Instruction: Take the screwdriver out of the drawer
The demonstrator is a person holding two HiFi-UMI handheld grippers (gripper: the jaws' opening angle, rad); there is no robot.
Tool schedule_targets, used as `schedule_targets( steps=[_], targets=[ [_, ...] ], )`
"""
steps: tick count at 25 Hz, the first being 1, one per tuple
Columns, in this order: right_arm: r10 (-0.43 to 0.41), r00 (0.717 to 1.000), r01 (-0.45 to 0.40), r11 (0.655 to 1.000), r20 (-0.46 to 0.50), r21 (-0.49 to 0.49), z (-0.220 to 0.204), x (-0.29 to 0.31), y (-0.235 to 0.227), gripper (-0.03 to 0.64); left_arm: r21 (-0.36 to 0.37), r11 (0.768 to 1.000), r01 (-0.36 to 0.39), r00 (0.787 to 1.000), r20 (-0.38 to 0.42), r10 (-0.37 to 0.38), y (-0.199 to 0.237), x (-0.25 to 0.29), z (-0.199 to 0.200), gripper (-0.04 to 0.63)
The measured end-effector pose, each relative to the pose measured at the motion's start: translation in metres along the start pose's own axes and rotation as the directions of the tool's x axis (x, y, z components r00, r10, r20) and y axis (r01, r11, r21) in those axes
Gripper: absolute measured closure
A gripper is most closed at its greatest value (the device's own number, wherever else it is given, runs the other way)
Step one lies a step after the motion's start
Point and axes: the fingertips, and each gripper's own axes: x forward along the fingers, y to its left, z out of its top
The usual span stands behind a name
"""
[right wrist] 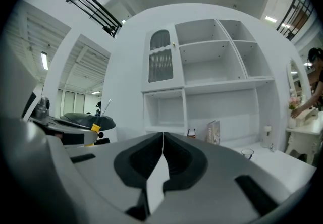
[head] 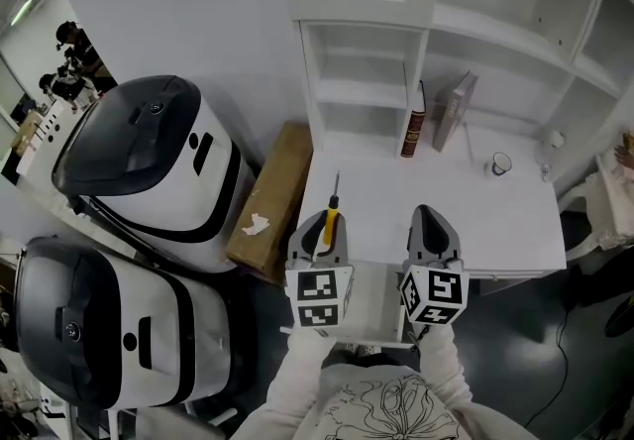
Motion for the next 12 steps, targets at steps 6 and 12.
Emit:
schedule_targets(
  steps=[6,12],
  targets=[
    [0.001,1.000,-0.001,1.000,-0.011,-0.003,-0.001,-0.004,0.004,0.614,-0.025,1.000,-0.003,0.999,0.035,0.004,0.002,-0.006,0.006,0.525],
    [0.001,1.000,-0.001,1.000,-0.011,-0.013,-0.003,-0.007,0.006,0.614,-0.033,0.999,-0.017,0.999,0.030,0.018,0.006,-0.012,0.001,0.525]
  ],
)
